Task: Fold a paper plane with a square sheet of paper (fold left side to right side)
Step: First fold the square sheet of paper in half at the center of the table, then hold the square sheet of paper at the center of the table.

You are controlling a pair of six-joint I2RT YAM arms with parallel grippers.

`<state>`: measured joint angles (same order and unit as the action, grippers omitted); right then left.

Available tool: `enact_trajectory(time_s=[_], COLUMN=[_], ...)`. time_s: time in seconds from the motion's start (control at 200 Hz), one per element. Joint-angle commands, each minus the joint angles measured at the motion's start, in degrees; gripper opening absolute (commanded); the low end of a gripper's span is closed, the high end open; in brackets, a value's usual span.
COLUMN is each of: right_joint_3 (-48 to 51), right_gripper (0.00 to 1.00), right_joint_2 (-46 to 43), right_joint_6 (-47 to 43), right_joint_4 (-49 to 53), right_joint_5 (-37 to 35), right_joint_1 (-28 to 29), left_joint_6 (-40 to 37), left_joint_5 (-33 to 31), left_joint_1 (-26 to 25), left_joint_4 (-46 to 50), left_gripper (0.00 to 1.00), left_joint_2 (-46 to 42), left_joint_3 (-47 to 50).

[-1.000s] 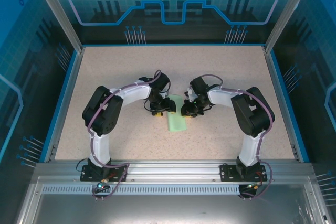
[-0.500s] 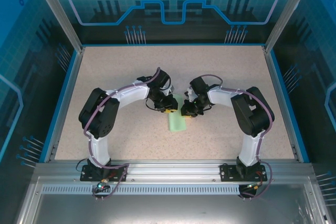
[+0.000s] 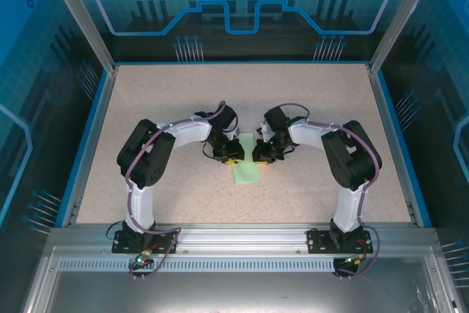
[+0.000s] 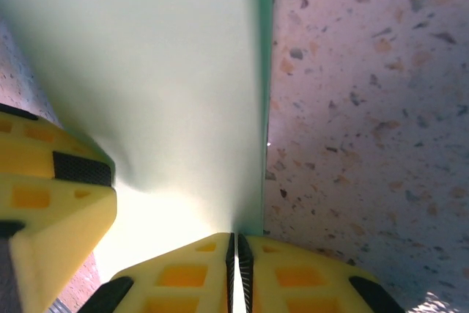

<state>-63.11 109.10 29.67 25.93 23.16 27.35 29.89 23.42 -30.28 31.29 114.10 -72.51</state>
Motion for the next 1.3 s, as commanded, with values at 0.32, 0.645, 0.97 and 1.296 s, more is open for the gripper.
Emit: enact_trajectory(time_s=[0.32, 0.645, 0.97, 1.296], right_joint_3=[0.62, 0.69, 0.88, 2.29], right_gripper=[0.14, 0.14, 0.14, 0.14], right_joint_2=[3.26, 3.00, 2.32, -3.55], right_joint_6=[-1.16, -1.02, -0.92, 0.04], right_joint_4=[4.04, 3.61, 2.79, -4.23], right_joint_5=[-3.42, -3.17, -2.40, 2.83], right_joint_1=[1.03, 0.97, 1.10, 0.01], left_joint_6=[-3.50, -2.50, 0.26, 0.07], left_joint_5=[-3.37, 3.59, 3.74, 2.18], left_joint_1=[4.69, 3.59, -1.09, -1.95], left_joint_4=[3.22, -3.74, -7.11, -6.77], left_gripper=[0.29, 0.29, 0.29, 0.29], left_joint_2=[-3.49, -8.98, -1.49, -1.47], left_joint_3=[5.05, 5.48, 2.26, 5.76])
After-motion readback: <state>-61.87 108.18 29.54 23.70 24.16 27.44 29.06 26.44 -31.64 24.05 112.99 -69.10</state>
